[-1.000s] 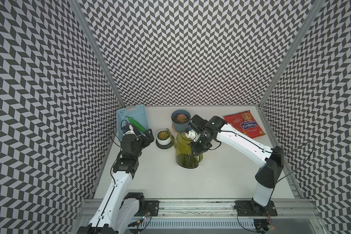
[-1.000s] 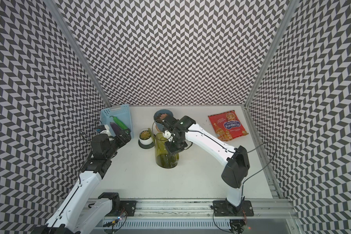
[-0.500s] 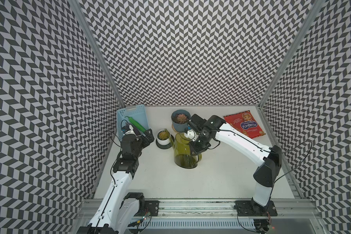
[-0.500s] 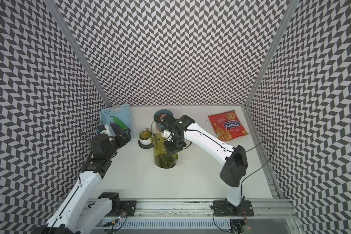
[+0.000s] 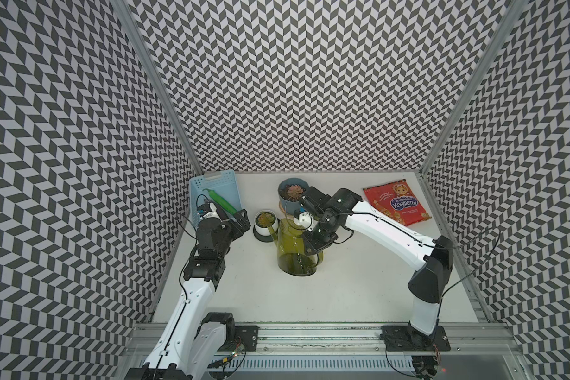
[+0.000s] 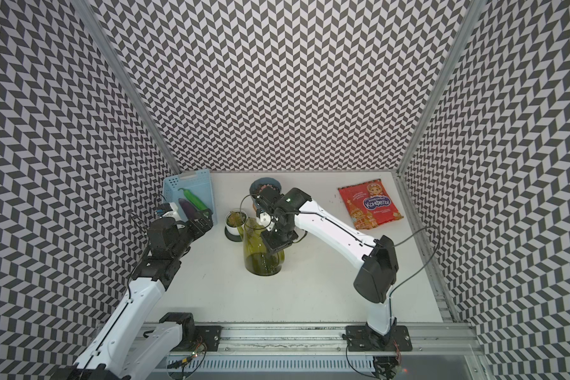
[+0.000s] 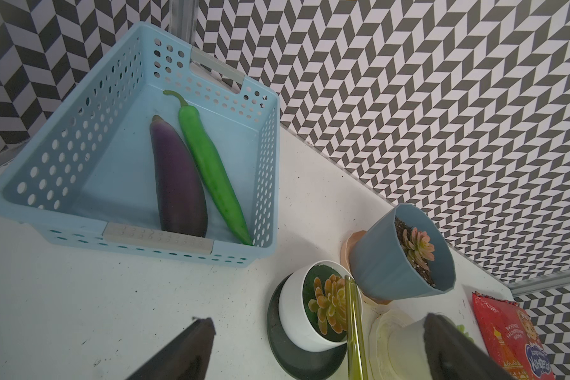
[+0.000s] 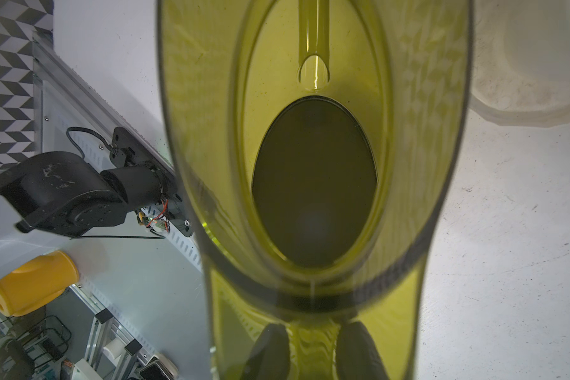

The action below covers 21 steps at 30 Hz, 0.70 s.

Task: Water the succulent around the soil edge
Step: Water the soil of the potted plant with water.

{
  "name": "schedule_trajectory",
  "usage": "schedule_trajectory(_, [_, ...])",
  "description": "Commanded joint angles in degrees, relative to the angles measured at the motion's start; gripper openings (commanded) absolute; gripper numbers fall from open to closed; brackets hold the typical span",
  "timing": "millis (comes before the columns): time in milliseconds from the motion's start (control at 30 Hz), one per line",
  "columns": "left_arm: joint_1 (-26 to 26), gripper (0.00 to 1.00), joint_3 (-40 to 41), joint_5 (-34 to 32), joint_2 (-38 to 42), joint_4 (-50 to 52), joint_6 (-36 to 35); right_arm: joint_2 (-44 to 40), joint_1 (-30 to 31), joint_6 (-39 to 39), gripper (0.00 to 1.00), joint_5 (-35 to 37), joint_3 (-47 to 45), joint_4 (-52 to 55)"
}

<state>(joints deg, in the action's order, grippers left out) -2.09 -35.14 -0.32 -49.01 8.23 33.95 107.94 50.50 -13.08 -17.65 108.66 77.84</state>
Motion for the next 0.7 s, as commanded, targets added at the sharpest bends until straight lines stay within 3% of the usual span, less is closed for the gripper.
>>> schedule_trajectory(0, [0.2, 1.0, -0.6, -0.1, 0.5, -0.1, -1.0, 0.2, 0.7, 0.7, 0.0, -1.4, 2.4, -2.1])
schedule_trajectory(667, [0.2, 1.0, -0.5, 0.0, 0.9, 0.3, -0.9, -1.2, 3.1, 0.8, 0.0, -1.3, -0.6, -2.2])
